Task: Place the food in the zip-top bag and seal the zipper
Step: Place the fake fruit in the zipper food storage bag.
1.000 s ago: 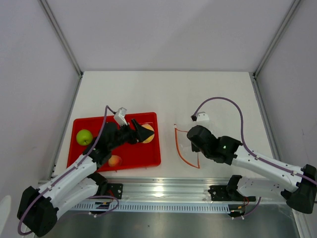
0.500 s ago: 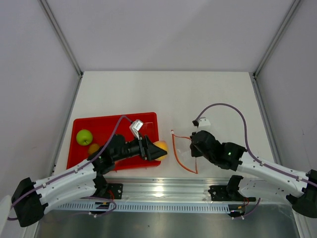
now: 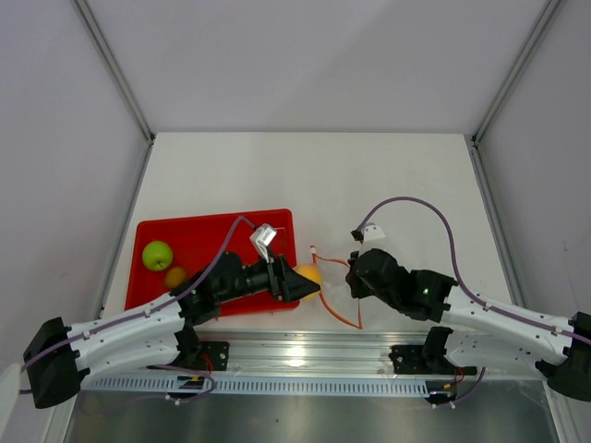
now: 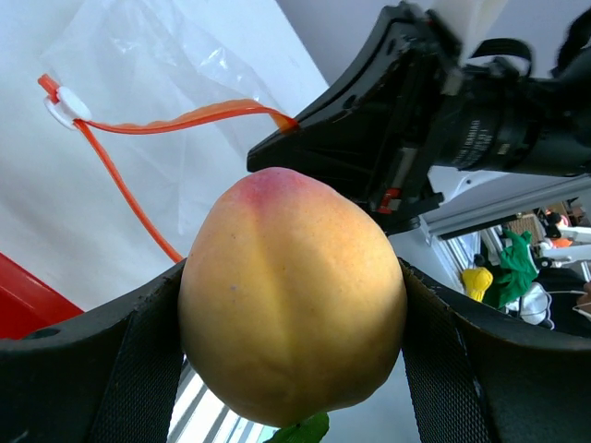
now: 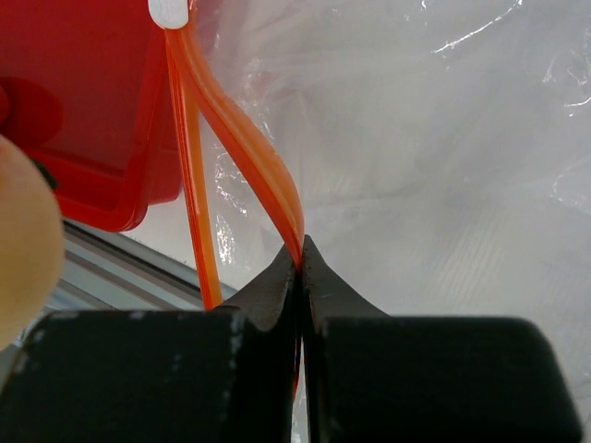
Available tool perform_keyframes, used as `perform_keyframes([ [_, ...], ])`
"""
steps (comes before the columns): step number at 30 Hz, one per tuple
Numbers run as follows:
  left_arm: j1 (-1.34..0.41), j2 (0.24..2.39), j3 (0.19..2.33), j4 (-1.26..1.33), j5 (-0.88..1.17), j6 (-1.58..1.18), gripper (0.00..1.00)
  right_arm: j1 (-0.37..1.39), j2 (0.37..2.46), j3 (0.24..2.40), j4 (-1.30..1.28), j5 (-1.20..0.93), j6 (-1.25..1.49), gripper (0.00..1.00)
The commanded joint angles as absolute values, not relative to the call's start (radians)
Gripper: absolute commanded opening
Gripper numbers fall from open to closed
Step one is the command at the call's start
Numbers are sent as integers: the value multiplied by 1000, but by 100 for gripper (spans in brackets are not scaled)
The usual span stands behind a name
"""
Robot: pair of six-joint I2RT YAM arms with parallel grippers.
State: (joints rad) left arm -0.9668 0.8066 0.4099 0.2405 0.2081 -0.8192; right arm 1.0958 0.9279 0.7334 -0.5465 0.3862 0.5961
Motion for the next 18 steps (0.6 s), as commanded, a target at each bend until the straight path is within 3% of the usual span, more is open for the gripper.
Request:
perform_keyframes([
  [1,-994,870,462,339,204,-804,1,1114,913,778,-543,399,636,0],
  [10,-1058,1051,522,422,186,-802,1,1160,836,799,-535,364,730,0],
  [12,-1066,1084,531,417,176,-805,8,1163,810,799,-540,354,742,0],
  [15,-1072,1097,517,425,160,-821,44,1161,775,796,-551,344,762,0],
  [16,-1077,1094,514,425,158,-819,63,1161,769,795,-557,345,776,0],
  [18,-1089,1086,514,399,135,-812,77,1161,746,785,-571,351,784,0],
])
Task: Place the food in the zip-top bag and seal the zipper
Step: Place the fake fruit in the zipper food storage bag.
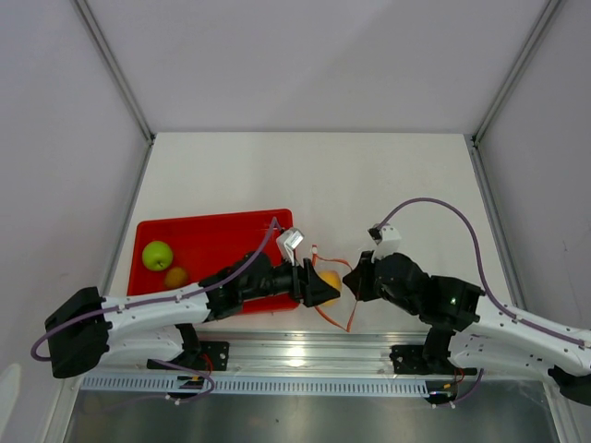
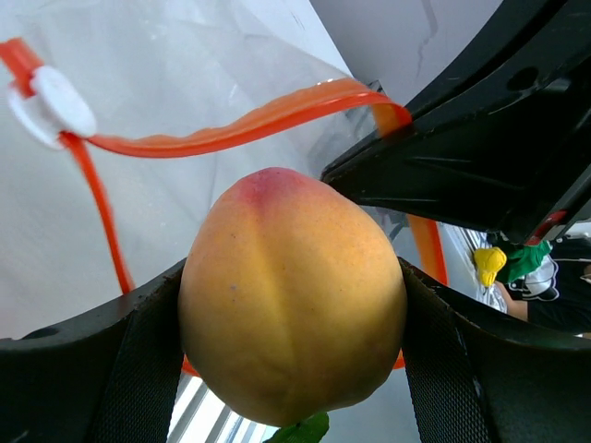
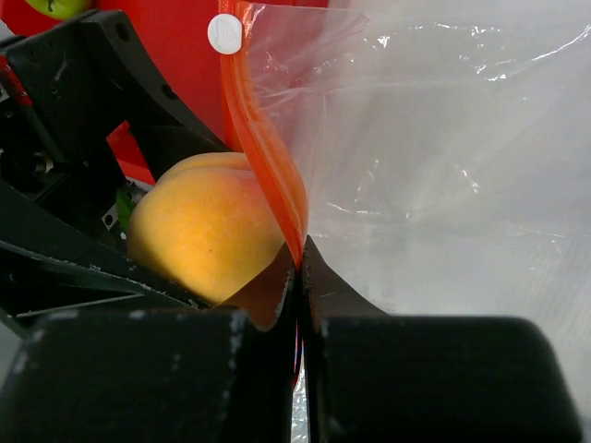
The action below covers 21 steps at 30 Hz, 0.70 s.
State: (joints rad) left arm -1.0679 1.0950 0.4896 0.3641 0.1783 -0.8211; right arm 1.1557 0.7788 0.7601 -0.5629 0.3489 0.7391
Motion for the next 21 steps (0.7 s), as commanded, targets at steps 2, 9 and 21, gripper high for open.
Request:
perform_keyframes([
  [2,-1100,1059,517,361,118,-802,82,1161,730,775,-574,353,793,0],
  [9,-1163,969,583,198,6,-730,99,1161,715,776,-577,344,793,0],
  [21,-1183,856,603,8,-159,-710,99,1163,644,749,-591,364,868,0],
])
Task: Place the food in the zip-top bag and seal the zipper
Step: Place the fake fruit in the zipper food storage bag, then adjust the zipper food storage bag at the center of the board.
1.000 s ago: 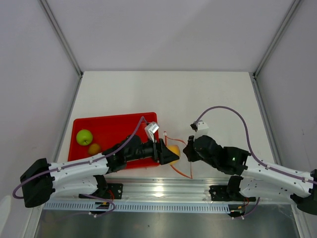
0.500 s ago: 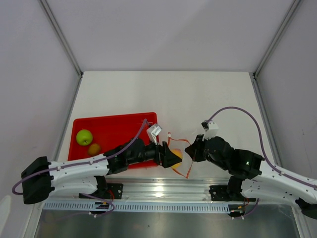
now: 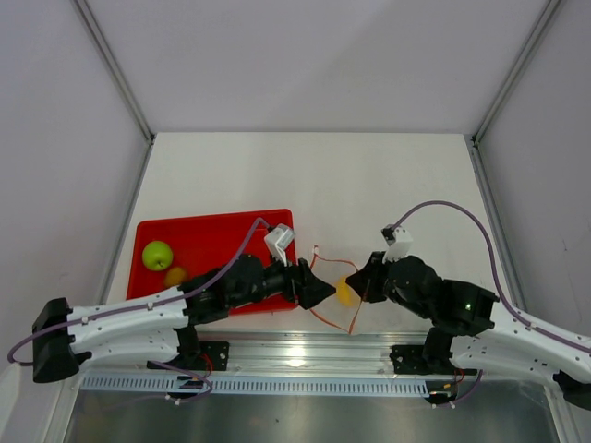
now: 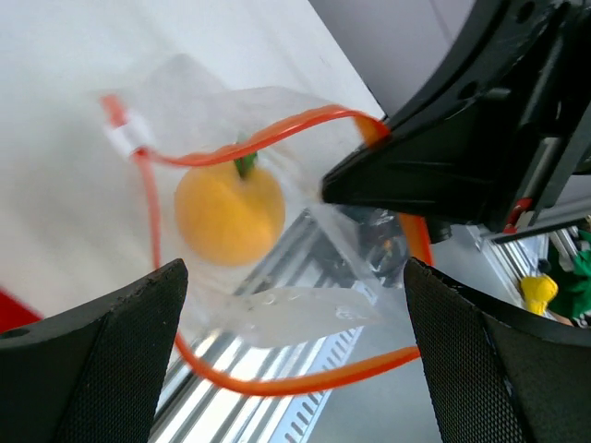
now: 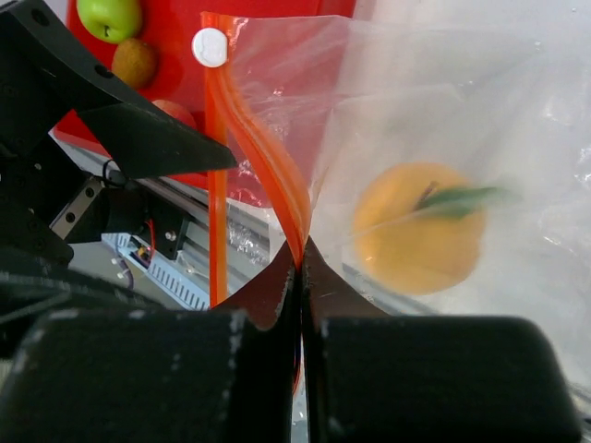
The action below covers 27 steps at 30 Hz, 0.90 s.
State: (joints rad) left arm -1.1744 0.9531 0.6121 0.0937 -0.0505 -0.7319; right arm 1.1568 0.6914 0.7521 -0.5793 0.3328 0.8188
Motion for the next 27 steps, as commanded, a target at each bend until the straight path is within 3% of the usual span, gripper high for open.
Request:
perform_keyframes([
  [1,-1183,833,591,-6,-172,-713,100,1161,635,747,-595,367,874,0],
  [9,-1183,712,422,40,-163,-778,91,1161,623,729,-611,376,877,0],
  [20,-1183,997,506,176,-52,-749,84,1161,687,750,-618,339,841,0],
  [23,-1183,1060,543,172,-48,-738,75,1163,719,776,-659,359,833,0],
  [26,-1183,1075,541,198,-37,-738,53,1161,756,799,-699,391,821,0],
  [27,-1183,1077,545,201,-35,-735,41,1161,765,805,-710,408,816,0],
])
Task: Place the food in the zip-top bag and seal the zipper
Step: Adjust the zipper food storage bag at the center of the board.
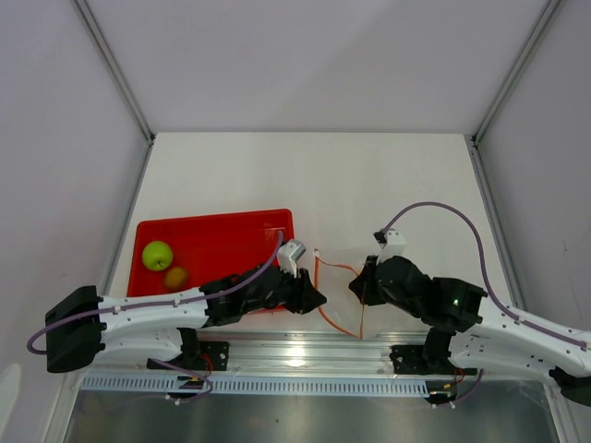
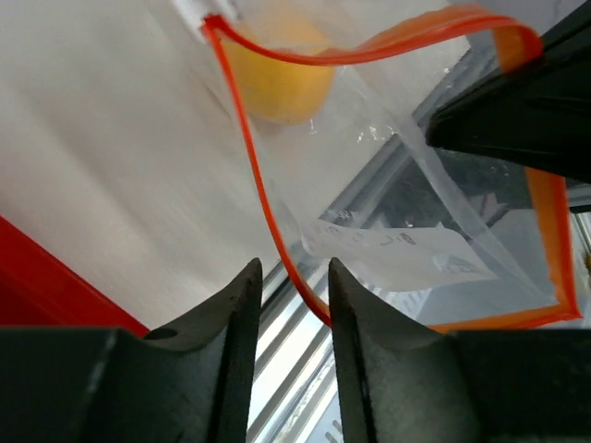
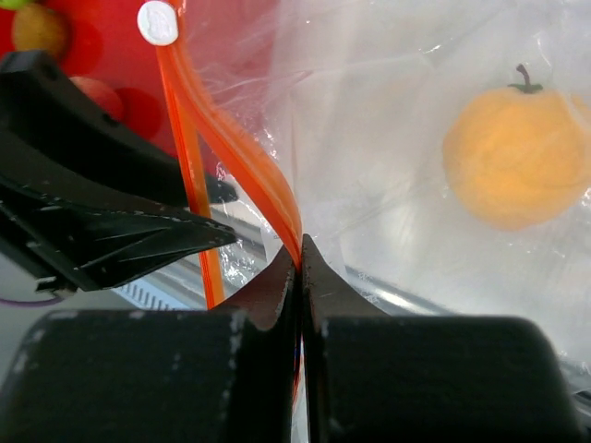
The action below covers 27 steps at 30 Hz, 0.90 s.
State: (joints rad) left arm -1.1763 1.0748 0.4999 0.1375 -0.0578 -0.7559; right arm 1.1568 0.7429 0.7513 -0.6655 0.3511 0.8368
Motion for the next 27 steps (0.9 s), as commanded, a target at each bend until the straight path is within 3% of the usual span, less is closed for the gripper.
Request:
perform_keyframes([
  [1,-1183,1078,549,201,-34,-730,35,1163,773,810,-719,417,813,0],
  [3,-1183,1078,563,195,-26,-719,19,1161,796,825,-744,451,796,0],
  [6,-1183,1072,564,190,-18,-710,3,1161,805,831,-759,483,770,0],
  [12,-1183,1040,587,166,-12,-695,0,1163,807,831,-746,520,700,0],
  [13,-1183,1035,589,164,-12,-695,1,1161,810,833,-744,519,690,5],
  [14,-1183,1029,592,163,-12,-695,1,1161,813,834,-745,515,686,29],
  [15,-1183,1029,597,163,-12,-693,1,1161,816,834,-746,514,680,45],
  [17,-1183,1034,606,163,-8,-689,1,1163,819,835,-739,506,675,65],
  [19,-1183,1043,620,161,-8,-684,1,1163,821,834,-735,508,672,73],
  [22,-1183,1065,644,160,-8,-680,1,1163,810,834,-724,511,673,99],
  [27,-1183,1089,675,137,-8,-669,1,1160,732,805,-666,543,680,99],
])
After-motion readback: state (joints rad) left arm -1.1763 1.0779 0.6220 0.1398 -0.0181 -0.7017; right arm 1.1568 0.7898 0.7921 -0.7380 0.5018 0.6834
